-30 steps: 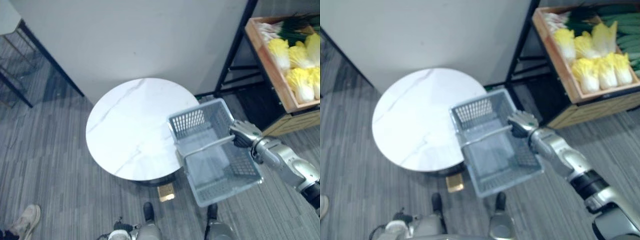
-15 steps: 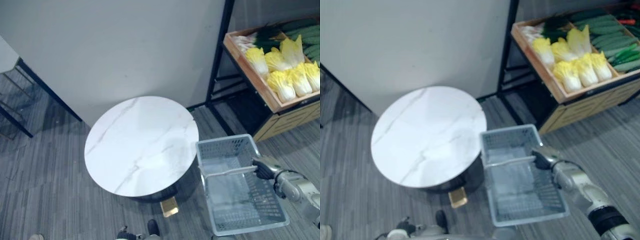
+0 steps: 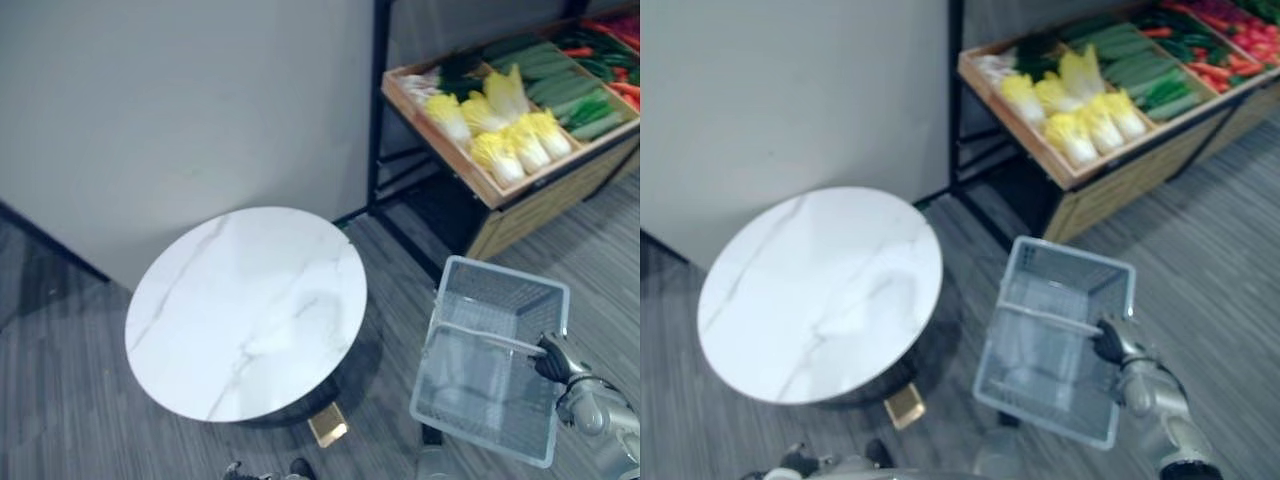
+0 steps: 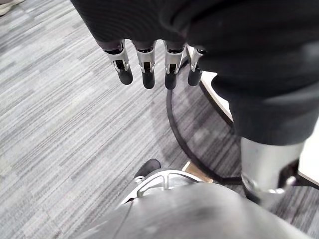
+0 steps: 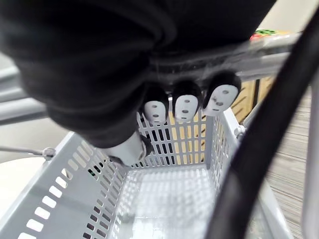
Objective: Pick vegetable in the basket
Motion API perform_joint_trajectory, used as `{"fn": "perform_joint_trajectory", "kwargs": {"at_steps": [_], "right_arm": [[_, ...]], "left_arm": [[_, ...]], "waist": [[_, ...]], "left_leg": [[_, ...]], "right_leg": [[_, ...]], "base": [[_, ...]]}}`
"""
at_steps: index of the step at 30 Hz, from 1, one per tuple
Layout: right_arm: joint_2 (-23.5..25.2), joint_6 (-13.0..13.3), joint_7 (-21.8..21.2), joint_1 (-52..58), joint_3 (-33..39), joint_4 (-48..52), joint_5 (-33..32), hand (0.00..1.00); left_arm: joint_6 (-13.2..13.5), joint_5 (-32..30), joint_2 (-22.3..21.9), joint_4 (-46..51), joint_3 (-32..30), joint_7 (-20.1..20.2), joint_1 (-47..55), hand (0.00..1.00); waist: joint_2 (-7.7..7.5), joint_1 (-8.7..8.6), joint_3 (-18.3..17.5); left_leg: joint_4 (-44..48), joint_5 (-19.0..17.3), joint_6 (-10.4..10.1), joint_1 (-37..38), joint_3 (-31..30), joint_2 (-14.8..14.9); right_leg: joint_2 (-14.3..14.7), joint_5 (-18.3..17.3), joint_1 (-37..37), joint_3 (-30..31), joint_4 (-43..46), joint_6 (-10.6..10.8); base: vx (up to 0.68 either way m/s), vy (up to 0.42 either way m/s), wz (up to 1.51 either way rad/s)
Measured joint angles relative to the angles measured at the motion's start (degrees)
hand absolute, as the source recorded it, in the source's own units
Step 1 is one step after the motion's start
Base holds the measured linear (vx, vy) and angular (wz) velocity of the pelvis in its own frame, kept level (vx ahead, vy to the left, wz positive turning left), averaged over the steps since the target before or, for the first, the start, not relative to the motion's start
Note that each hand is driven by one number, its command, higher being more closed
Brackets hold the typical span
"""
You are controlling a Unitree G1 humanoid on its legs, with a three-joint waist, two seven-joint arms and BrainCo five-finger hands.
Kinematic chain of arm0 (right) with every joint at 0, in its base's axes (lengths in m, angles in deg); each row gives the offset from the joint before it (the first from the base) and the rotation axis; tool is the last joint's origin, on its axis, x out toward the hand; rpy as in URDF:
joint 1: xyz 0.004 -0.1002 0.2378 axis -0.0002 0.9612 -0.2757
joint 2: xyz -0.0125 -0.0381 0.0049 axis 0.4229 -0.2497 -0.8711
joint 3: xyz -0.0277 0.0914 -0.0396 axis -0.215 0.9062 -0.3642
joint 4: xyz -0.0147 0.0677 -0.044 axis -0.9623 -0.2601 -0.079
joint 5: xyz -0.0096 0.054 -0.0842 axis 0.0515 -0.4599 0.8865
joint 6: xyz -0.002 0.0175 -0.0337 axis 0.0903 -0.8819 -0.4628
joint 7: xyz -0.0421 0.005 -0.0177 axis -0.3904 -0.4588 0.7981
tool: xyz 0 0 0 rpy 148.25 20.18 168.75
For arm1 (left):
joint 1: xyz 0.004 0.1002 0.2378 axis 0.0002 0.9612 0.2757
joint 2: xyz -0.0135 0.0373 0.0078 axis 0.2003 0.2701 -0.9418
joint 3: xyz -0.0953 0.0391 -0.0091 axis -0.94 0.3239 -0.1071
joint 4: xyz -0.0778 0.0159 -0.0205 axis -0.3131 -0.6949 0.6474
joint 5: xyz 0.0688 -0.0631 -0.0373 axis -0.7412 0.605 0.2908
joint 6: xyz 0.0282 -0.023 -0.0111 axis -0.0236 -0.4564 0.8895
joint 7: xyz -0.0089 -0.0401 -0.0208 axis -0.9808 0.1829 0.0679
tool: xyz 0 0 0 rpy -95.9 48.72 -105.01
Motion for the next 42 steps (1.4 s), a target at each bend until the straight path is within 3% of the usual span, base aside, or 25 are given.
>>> {"fn": "perform_joint_trajectory", "kwargs": {"at_steps": [1,2,3,4,5,6,8,9,11,13,14,15,17,20,21,23,25,27,29,30,31,34,37,39,42], "right_arm": [[0.71,0.12,0.66,-0.36,-0.50,0.07,0.23,1.00],[0.69,0.36,0.92,-0.24,-0.66,-0.11,0.10,1.00],[0.94,0.51,1.16,-2.52,-1.30,-0.74,0.11,1.00],[1.08,0.45,1.45,-3.48,-1.48,0.01,0.32,1.00],[1.00,0.40,1.48,-3.57,-1.59,-0.04,0.35,1.00],[1.15,0.42,1.59,-3.80,-1.85,-1.06,0.26,1.00],[1.12,0.47,1.64,-5.39,-2.70,-1.55,0.32,1.00],[1.09,0.58,1.71,-6.44,-3.04,-1.61,0.41,1.00],[1.07,1.22,1.81,-8.10,-4.01,-1.63,0.29,1.00],[0.11,1.70,1.82,-9.06,-4.65,-1.73,0.28,1.00],[-0.25,1.70,1.83,-8.62,-4.61,-1.71,0.20,1.00],[-0.91,1.54,1.87,-6.95,-4.45,-1.68,0.16,1.00],[-1.27,1.14,1.86,-4.10,-4.46,-1.72,0.27,1.00],[-1.49,1.03,1.86,-2.66,-4.47,-1.73,0.28,1.00],[-1.95,1.02,1.86,-2.85,-4.64,-1.73,0.30,1.00],[-2.53,0.83,1.86,-3.97,-5.09,-1.91,0.30,1.00],[-2.40,0.84,1.92,-5.36,-6.97,-4.05,0.12,1.00],[-2.29,0.10,1.91,-5.24,-7.71,-4.62,0.19,1.00],[-2.07,-0.09,1.94,-4.86,-7.64,-5.09,0.13,1.00],[-2.10,-0.09,1.97,-4.69,-7.14,-5.11,0.06,1.00],[-1.74,-0.09,2.07,-4.69,-6.78,-5.57,0.07,1.00],[-1.59,0.25,2.06,-4.35,-6.80,-6.77,0.10,1.00],[-0.40,1.71,2.06,-4.35,-6.81,-8.02,0.04,1.00],[1.08,2.01,2.06,-3.77,-6.82,-8.55,0.03,1.00],[1.79,1.02,3.96,-3.87,-6.51,-9.55,0.06,1.00]], "left_arm": [[-0.09,0.02,0.72,0.34,-0.45,-0.71,-0.22,0.00],[-0.09,0.08,1.53,0.65,-0.82,-0.92,-0.75,0.00],[-0.17,0.03,1.50,-0.38,-1.81,-0.74,-0.63,0.00],[-0.02,0.07,0.95,-1.13,-2.61,-0.67,-1.15,0.00],[0.02,0.07,1.02,-1.13,-2.35,-0.72,-1.17,0.00],[-0.06,0.15,1.53,-1.17,-1.36,-0.69,-1.11,0.00],[-0.02,0.28,1.76,-1.22,-0.88,-0.69,-1.13,0.00],[0.03,0.29,1.95,-1.12,-0.91,-0.73,-1.76,0.00],[-0.05,0.29,2.19,-1.10,-1.13,-0.74,-2.47,0.00],[-0.07,0.30,0.77,-1.14,-2.73,-1.05,-2.57,0.00],[-0.07,0.29,0.27,-1.16,-2.73,-1.04,-2.53,0.00],[-0.05,0.29,-1.00,-1.12,-2.66,-0.88,-2.39,0.00],[0.04,0.30,-2.55,-0.89,-2.73,-0.76,-1.52,0.00],[0.27,0.28,-2.28,0.69,-3.07,-0.80,-0.20,0.00],[0.76,0.32,-2.28,0.93,-3.69,-0.88,-0.03,0.00],[1.26,1.90,-2.74,0.97,-3.80,-1.05,0.21,0.00],[1.58,3.23,-3.01,1.11,-3.86,-1.23,0.59,0.00],[2.18,4.32,-3.31,1.11,-3.80,-1.21,0.65,0.00],[2.42,4.59,-3.12,1.11,-3.82,-1.21,0.62,0.00],[2.66,4.59,-2.97,1.39,-3.78,-1.23,0.38,0.00],[2.73,4.57,-2.69,1.63,-3.77,-1.23,-0.17,0.00],[2.54,4.29,-2.50,2.28,-3.55,-1.35,0.16,0.00],[2.56,3.98,-2.55,2.56,-2.02,-1.55,0.38,0.00],[2.61,3.89,-2.25,2.86,-1.14,-1.76,0.31,0.00],[2.58,3.67,-1.64,2.88,0.91,-2.34,0.04,0.00]], "waist": [[-1.46,-0.94,0.45],[-2.47,-0.57,0.55],[-1.22,0.30,0.08],[-0.60,1.04,0.99],[-1.35,0.98,0.88],[-2.15,1.15,0.41],[-2.42,2.24,0.27],[-2.56,2.51,0.33],[-2.59,2.53,0.50],[0.31,2.49,0.97],[0.88,2.32,1.22],[2.94,1.56,1.13],[4.48,0.56,1.15],[4.28,0.83,1.32],[3.91,1.24,1.55],[3.79,1.23,1.62],[3.84,1.72,1.64],[4.53,1.91,2.04],[4.42,2.17,2.07],[4.24,2.09,1.96],[3.03,2.34,2.69],[3.05,2.56,3.13],[3.61,2.69,3.07],[3.08,2.85,3.38],[2.72,2.92,3.56]], "left_leg": [[2.89,-0.85,-0.18,0.27,2.28,0.49],[4.88,-2.14,-0.35,0.01,3.04,0.68],[5.11,-3.50,0.73,-0.39,6.98,3.44],[2.64,-2.06,0.46,2.14,12.20,4.29],[2.77,-1.86,0.73,3.13,13.59,3.83],[4.04,-2.01,0.97,3.39,16.20,3.76],[6.79,-2.34,1.49,2.26,19.60,4.99],[8.85,-2.46,1.66,0.90,21.33,6.25],[11.73,-2.50,1.68,-0.52,23.66,8.30],[15.11,-2.52,1.48,-0.68,25.88,12.38],[15.82,-2.44,1.34,-0.64,25.81,13.41],[16.77,-1.75,0.38,-0.11,25.64,15.59],[19.16,-0.33,-0.71,1.69,25.71,18.57],[25.18,4.80,0.11,2.36,21.61,21.74],[27.50,5.59,-0.63,0.69,13.85,20.44],[27.80,-1.09,-2.98,-2.00,-1.31,12.65],[21.55,-3.86,-4.14,-2.52,-9.08,6.42],[12.38,-3.57,-3.79,-2.78,-13.79,3.50],[8.66,-4.65,-3.21,-1.45,-15.55,1.70],[6.51,-5.74,-2.79,-0.90,-16.96,0.15],[7.22,-6.13,-2.33,-1.78,-16.97,-1.24],[8.96,-7.28,-0.99,-2.10,-16.97,-2.92],[8.83,-8.36,-0.88,-1.10,-16.86,-3.43],[8.66,-9.06,-0.80,-0.66,-16.58,-3.77],[9.82,-11.07,-0.66,-0.39,-14.89,-4.94]], "right_leg": [[-0.78,5.05,-1.81,-4.14,12.54,-3.69],[-0.63,6.79,-1.92,-7.04,12.72,-5.18],[3.65,14.00,-0.21,-6.90,3.53,-6.11],[2.75,9.63,0.06,-8.12,8.76,-5.14],[0.97,5.98,0.27,-9.38,14.17,-4.17],[-1.68,3.37,1.73,-11.02,19.40,-1.79],[-3.78,3.53,3.40,-12.23,19.28,-1.23],[-4.16,3.86,4.15,-13.02,15.71,3.72],[-2.33,2.86,5.88,-14.36,7.30,8.83],[2.77,2.48,8.45,-14.51,-1.85,9.01],[4.00,2.46,9.16,-14.54,-3.48,8.91],[6.28,2.69,10.64,-14.63,-5.20,8.19],[8.82,2.07,12.60,-13.59,-6.17,6.95],[10.37,1.91,12.61,-8.14,-6.34,5.39],[10.12,2.27,12.56,-4.73,-6.84,4.85],[9.29,3.06,11.02,1.33,-7.55,4.42],[9.92,4.19,9.23,6.82,-8.42,4.16],[10.78,4.39,8.26,8.95,-8.25,4.35],[10.67,4.89,7.54,10.72,-8.63,5.44],[9.90,6.14,7.22,11.10,-10.53,7.31],[8.88,8.24,7.31,11.31,-12.42,8.03],[7.25,10.02,8.23,11.55,-13.49,9.30],[7.21,10.01,8.58,12.14,-13.41,9.34],[7.23,9.76,7.90,13.84,-12.85,9.80],[6.52,5.86,2.84,16.80,-3.94,10.25]], "base": [[0.06,0.182,-1.14],[0.03,0.139,-1.42],[-0.01,0.112,-1.77],[-0.05,0.104,-1.74],[0.03,0.105,-1.41],[0.04,0.062,-1.23],[0.02,-0.040,-1.24],[-0.02,-0.121,-0.90],[-0.05,-0.248,-0.98],[-0.11,-0.446,-0.97],[-0.11,-0.388,-0.46],[-0.04,-0.175,-0.16],[-0.06,-0.193,-0.32],[-0.07,-0.193,-0.98],[-0.02,-0.036,-1.20],[0.00,0.028,-1.52],[-0.01,0.110,-1.43],[-0.05,0.188,-1.11],[0.01,0.165,-0.61],[0.08,0.218,-0.25],[0.08,0.210,-0.11],[0.02,0.141,0.01],[0.01,0.059,-0.14],[-0.01,0.028,-0.29],[-0.02,0.072,-0.37]]}}
